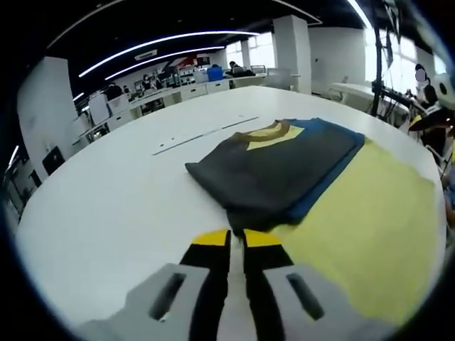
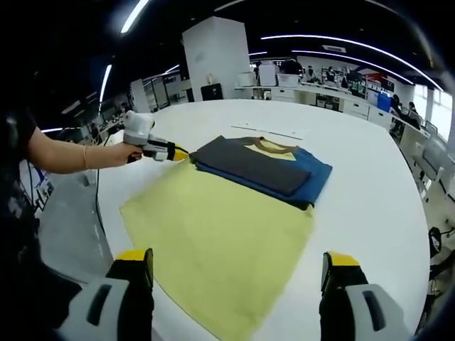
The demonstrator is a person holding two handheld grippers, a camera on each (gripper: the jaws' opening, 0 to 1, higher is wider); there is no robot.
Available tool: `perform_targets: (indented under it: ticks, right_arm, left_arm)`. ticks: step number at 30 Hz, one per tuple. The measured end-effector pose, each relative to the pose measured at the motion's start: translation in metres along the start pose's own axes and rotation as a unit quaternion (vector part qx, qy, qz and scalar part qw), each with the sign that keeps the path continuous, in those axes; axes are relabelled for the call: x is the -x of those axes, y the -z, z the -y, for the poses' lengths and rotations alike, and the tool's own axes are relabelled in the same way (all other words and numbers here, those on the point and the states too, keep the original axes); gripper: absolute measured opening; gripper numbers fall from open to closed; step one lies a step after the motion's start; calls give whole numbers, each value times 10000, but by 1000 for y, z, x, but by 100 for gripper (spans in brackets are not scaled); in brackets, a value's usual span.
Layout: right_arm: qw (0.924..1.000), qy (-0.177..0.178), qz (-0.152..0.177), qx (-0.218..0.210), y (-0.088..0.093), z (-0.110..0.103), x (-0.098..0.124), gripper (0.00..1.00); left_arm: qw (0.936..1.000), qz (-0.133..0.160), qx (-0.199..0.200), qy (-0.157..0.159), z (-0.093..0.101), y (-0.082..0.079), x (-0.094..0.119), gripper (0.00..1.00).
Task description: Fold the garment on the visible template until the final outline fits inside the template.
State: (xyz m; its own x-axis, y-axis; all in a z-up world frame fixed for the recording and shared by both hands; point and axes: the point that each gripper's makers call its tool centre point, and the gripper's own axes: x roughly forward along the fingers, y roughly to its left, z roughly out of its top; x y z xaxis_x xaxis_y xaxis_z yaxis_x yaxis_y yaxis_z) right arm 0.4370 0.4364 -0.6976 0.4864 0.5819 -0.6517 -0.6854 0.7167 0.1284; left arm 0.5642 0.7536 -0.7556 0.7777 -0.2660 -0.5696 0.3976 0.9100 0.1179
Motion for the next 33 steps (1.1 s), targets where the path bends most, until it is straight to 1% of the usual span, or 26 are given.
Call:
perform_targets:
  ticks: [4,8,12,18,20,21,22,23,24,25,28,30,33]
  right_arm:
    - [10000,51,-17,-26,2,3,1,100]
    - [9999,78,-8,-65,2,4,2,100]
    - [9999,51,-29,-81,3,3,-1,100]
    - [10000,-16,-38,-63,2,-1,-4,100]
    - [10000,-7,-25,-62,2,-1,-3,100]
    - [10000,1,-23,-71,2,-1,-3,100]
    - [10000,7,-26,-77,2,0,-3,100]
    - [10000,11,-33,-76,3,0,-3,100]
    - [10000,14,-52,-73,4,0,-3,100]
    - [9999,8,-73,-69,5,0,-3,100]
    - [9999,-5,-98,-53,5,0,-3,100]
    - [9999,-15,-81,-72,5,-1,-4,100]
    - [9999,-8,-79,-63,4,0,-4,100]
  left_arm:
    - [10000,-17,52,0,1,0,-2,1]
    - [10000,3,-67,-17,5,1,-1,0]
    - [10000,8,-76,-34,8,4,1,0]
    - [9999,74,102,-97,6,4,2,0]
    - [9995,138,245,-171,4,3,3,0]
    - [9981,236,481,-297,0,3,4,0]
    - [9969,275,667,-305,-1,4,4,0]
    - [9954,244,885,-277,0,9,3,0]
    - [9946,265,965,-283,1,11,3,0]
    - [9948,239,944,-299,0,14,2,0]
    - [9948,238,941,-308,1,13,2,0]
    - [9962,190,798,-306,1,13,1,0]
    - [9970,149,698,-303,2,13,1,0]
